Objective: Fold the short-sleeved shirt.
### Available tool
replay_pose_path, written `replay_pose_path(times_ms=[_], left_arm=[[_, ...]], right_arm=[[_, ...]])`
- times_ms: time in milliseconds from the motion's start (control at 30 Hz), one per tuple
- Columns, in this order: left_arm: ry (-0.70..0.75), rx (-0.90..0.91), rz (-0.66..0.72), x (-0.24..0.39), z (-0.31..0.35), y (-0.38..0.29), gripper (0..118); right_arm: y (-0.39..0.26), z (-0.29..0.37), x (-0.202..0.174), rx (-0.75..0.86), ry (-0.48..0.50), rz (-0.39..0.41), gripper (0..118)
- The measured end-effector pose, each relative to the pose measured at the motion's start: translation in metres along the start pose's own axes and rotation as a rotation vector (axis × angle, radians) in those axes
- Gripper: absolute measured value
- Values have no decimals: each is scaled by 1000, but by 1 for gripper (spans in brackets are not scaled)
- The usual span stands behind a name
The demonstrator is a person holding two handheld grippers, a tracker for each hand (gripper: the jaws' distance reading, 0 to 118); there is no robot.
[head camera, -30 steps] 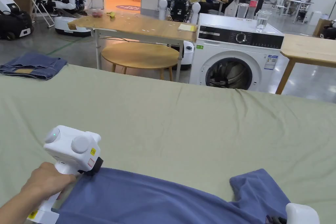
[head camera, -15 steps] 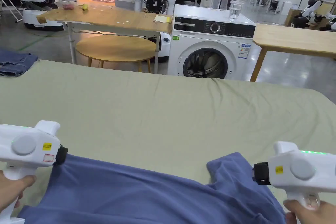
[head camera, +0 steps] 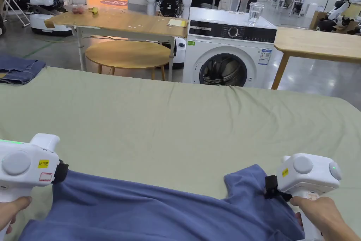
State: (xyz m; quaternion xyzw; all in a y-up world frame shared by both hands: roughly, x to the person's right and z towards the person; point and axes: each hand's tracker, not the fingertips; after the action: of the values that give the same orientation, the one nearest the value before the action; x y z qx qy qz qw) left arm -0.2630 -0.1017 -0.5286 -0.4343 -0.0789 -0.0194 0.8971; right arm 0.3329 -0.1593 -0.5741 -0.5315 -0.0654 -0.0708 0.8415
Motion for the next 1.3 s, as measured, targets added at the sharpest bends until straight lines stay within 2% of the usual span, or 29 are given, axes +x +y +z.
replay_pose_path(times_ms=[67, 100, 133, 267, 333, 767, 1067, 1300], left_arm=[[2, -1, -2, 1, 0, -1, 0], [2, -2, -1, 1, 0, -2, 0], [2, -3, 3, 2, 1, -3, 0], [-3, 2, 12, 2, 9, -8, 0], [-5, 6, 13, 1, 14, -10, 0], [-57, 119, 58, -12, 100, -57, 0], [-92, 148, 50, -16, 150, -107, 0], [-117, 81, 87, -24, 151, -153, 0]], right_arm=[[0, 2, -4, 17, -26, 61, 39], [0, 3, -4, 12, -25, 73, 24], [-2, 6, -3, 11, -17, 70, 0], [-13, 33, 1, 95, 6, 46, 0], [-23, 55, 0, 142, 47, 32, 0], [-127, 189, 8, 346, 93, 43, 0], [-205, 239, 14, 377, 77, 76, 0], [-251, 243, 20, 301, 53, 105, 0]])
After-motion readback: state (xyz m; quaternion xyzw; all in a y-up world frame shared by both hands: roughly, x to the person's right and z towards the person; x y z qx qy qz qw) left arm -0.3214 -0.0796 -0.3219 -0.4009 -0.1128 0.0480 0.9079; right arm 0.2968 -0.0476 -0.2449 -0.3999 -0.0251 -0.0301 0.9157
